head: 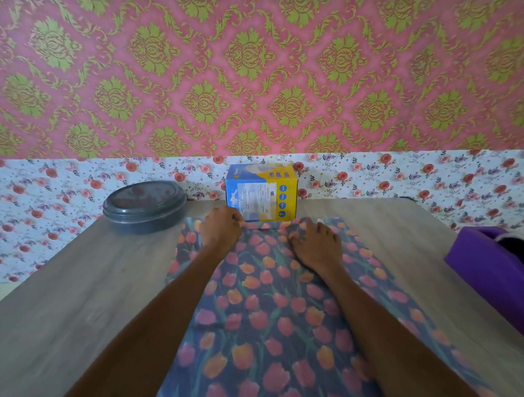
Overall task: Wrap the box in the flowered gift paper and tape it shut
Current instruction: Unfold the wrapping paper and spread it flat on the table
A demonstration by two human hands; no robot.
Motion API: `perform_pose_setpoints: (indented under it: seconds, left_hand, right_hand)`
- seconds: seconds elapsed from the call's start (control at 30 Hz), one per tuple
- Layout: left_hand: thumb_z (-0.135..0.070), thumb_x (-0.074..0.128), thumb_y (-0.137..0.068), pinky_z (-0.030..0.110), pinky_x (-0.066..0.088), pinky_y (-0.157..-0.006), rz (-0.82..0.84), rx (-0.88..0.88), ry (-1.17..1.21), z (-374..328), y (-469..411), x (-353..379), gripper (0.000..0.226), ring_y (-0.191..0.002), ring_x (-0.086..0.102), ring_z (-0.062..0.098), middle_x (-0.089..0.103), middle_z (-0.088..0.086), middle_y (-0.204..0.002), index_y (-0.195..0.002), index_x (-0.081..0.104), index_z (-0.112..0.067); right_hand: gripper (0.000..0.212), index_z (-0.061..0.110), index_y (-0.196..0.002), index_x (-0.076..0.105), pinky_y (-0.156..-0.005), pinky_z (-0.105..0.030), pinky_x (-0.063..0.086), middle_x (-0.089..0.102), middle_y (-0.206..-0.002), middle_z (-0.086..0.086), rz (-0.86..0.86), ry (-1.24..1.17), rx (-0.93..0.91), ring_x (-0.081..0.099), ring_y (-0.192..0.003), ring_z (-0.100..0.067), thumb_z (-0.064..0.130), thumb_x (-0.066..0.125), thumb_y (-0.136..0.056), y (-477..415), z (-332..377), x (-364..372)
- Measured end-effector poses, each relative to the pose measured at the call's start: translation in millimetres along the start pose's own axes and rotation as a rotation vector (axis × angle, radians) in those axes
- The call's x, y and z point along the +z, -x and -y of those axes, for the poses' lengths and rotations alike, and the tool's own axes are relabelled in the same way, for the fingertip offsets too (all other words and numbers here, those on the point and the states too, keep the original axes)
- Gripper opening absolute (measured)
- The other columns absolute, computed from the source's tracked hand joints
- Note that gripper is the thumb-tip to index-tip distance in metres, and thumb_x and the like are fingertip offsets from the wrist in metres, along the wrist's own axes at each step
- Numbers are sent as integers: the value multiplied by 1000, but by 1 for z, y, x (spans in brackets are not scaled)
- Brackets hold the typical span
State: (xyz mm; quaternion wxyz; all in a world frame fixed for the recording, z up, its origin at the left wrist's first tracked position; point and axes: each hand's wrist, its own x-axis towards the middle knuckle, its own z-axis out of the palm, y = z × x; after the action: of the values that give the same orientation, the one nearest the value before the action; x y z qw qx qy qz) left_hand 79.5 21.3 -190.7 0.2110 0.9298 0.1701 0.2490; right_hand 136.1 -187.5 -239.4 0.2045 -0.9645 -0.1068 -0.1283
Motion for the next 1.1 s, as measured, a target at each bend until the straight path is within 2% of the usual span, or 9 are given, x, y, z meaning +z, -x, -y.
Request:
perform_pose_setpoints:
  seconds: [0.07,0.2,0.33,0.43,0.57,0.67,0.73,0.93,1.1]
  left_hand:
    - [-17,66,-81,33,51,-69,-38,-16,-18,-3,-3,1,14,-79,67,27,72,1,-84,-84,77,-25]
    - [-17,52,-84,35,48,-68,-40,-113,-74,-1,-10,5,18,-74,64,31,63,8,-78,-78,67,-12]
    - [-7,53,-83,40,49,-73,32,13,-27,7,-9,16,18,-89,63,37,62,11,-100,-94,66,-12]
    - [0,55,-80,45,48,-78,15,75,-40,15,-1,19,44,-97,60,38,50,11,-117,-121,55,-16]
    - [-24,55,-87,47,37,-97,99,5,-210,11,22,13,45,-117,48,37,43,11,-129,-131,47,-15]
    - [-51,43,-91,47,23,-110,245,-62,-225,19,42,19,60,-136,32,36,37,12,-146,-140,42,-17]
    - [-60,36,-91,47,17,-114,265,-30,-234,28,46,24,67,-142,23,33,30,11,-154,-145,35,-20]
    - [-66,27,-92,50,15,-117,266,40,-280,32,39,25,73,-145,19,32,24,12,-158,-149,30,-19]
    - [-66,26,-93,49,12,-118,308,59,-305,34,33,24,74,-147,15,31,19,10,-161,-152,25,-20]
  right_hand:
    - [56,26,-140,43,-110,-45,29,44,-143,-13,34,80,-17,38,-134,-33,55,35,-93,0,0,1]
    - [63,28,-142,42,-112,-50,21,34,-151,-12,74,160,1,28,-140,-33,63,29,-92,0,0,3]
    - [64,28,-144,40,-113,-51,18,32,-152,-11,67,155,27,26,-141,-34,61,29,-90,-2,0,5]
    - [63,28,-142,42,-111,-55,16,33,-152,-9,59,164,66,26,-140,-34,60,28,-89,-2,2,4]
    - [65,31,-144,39,-112,-59,10,27,-156,-7,92,164,126,20,-143,-37,62,27,-88,2,5,-1]
    - [67,33,-147,35,-113,-61,5,23,-159,-5,118,143,178,14,-145,-37,64,26,-87,6,9,-5]
    - [68,34,-148,32,-113,-62,2,18,-161,-5,148,133,186,10,-147,-37,64,26,-87,7,10,-8]
    - [86,34,-155,12,-115,-61,-7,-1,-165,-8,257,129,152,-3,-150,-37,81,21,-84,22,7,-21]
    - [94,33,-156,11,-113,-64,-7,-4,-165,-8,256,147,144,-4,-149,-38,88,16,-80,27,8,-23]
